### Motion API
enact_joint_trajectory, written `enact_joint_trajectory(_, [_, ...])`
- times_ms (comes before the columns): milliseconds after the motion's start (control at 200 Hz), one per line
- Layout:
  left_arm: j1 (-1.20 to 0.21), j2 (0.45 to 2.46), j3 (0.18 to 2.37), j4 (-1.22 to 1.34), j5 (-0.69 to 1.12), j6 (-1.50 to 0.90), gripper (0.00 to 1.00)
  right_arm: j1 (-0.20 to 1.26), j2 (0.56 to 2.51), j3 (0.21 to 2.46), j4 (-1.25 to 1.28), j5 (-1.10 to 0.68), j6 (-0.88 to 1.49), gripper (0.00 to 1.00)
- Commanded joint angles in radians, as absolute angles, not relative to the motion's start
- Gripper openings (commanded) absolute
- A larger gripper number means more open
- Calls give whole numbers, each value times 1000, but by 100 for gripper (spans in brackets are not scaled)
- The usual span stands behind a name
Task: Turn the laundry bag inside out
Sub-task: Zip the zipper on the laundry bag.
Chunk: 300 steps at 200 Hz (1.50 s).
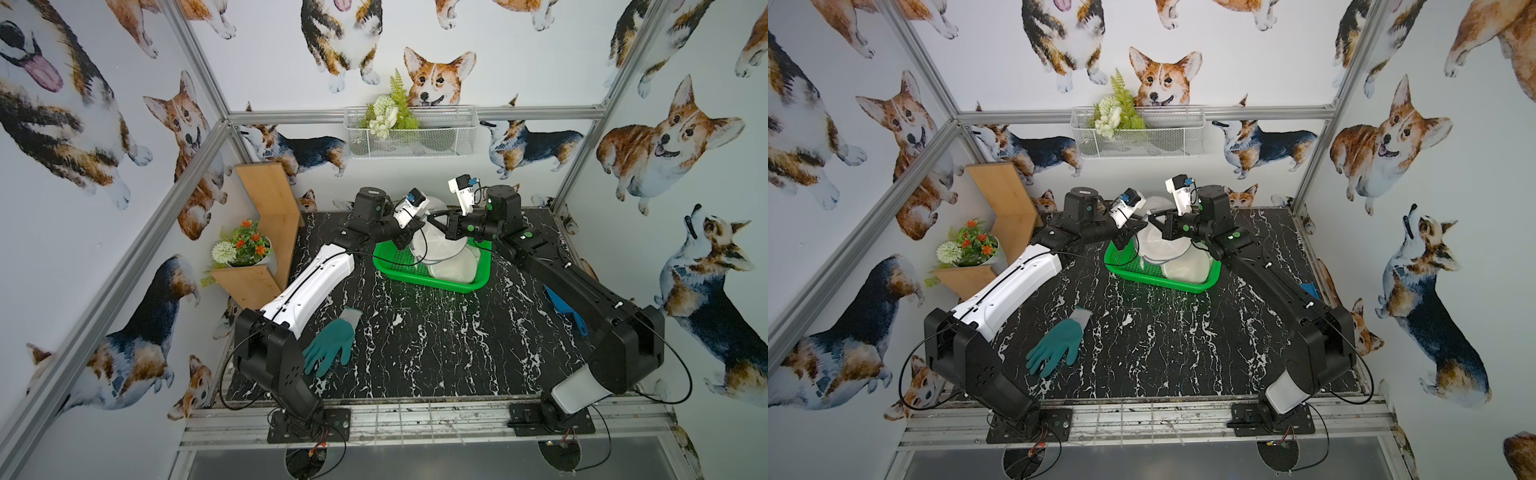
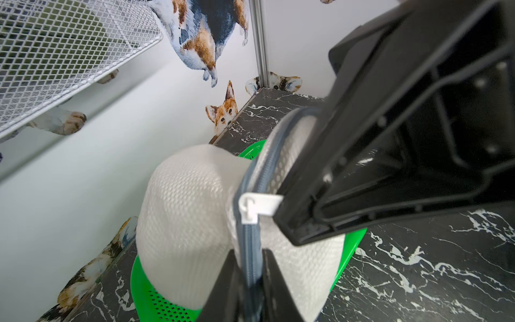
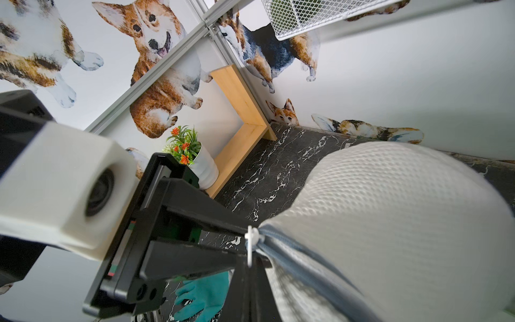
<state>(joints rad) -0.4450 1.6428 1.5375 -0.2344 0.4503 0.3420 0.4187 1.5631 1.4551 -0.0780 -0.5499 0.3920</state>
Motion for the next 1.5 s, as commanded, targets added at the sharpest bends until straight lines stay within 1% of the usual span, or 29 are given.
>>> enact_joint_trajectory(0, [-444, 1639, 1537, -201, 446, 350, 4, 419, 1559, 1473, -43, -552, 377, 0])
enact_joint_trajectory(30, [-443, 1637, 1533, -193, 449, 350, 0, 416, 1556, 1472, -44, -540, 381, 0])
enact_joint_trajectory(270, [-437, 1580, 1439, -95, 459, 331, 0, 293, 1503, 1401, -25, -485, 497, 0])
enact_joint_trajectory(460, [-414, 1508, 1322, 98, 510, 245, 0, 213, 1482, 1349, -61, -476, 509, 0])
enact_joint_trajectory(641, [-385, 1465, 1239, 265, 584, 145, 0, 202, 1503, 1357, -65, -497, 527, 0])
enact_joint_trajectory(736, [-381, 1473, 1239, 252, 606, 138, 0, 211, 1512, 1366, -2, -551, 564, 0])
enact_joint_trajectory(851, [-382, 1486, 1251, 203, 592, 152, 0, 238, 1510, 1382, 42, -579, 545, 0])
enact_joint_trajectory(866, [-381, 1489, 1253, 197, 586, 153, 4, 240, 1509, 1383, 43, -580, 540, 0])
enact_joint_trajectory(896, [-382, 1491, 1256, 185, 571, 153, 17, 250, 1507, 1386, 44, -583, 526, 0])
enact_joint_trajectory(986, [-382, 1491, 1256, 163, 544, 167, 46, 272, 1504, 1396, 39, -591, 492, 0])
enact_joint_trajectory(1086, [-383, 1487, 1256, 153, 526, 177, 61, 294, 1511, 1404, 30, -597, 472, 0])
enact_joint_trajectory(1201, [-386, 1485, 1268, 131, 518, 203, 72, 321, 1531, 1433, -15, -608, 429, 0])
enact_joint_trajectory(1256, [-390, 1489, 1284, 104, 514, 226, 75, 331, 1540, 1445, -37, -612, 406, 0])
enact_joint_trajectory(1381, [-393, 1502, 1315, 28, 470, 268, 77, 334, 1543, 1452, -63, -601, 380, 0])
enact_joint_trajectory(1496, [-392, 1524, 1351, -77, 393, 304, 77, 334, 1536, 1457, -69, -570, 365, 0])
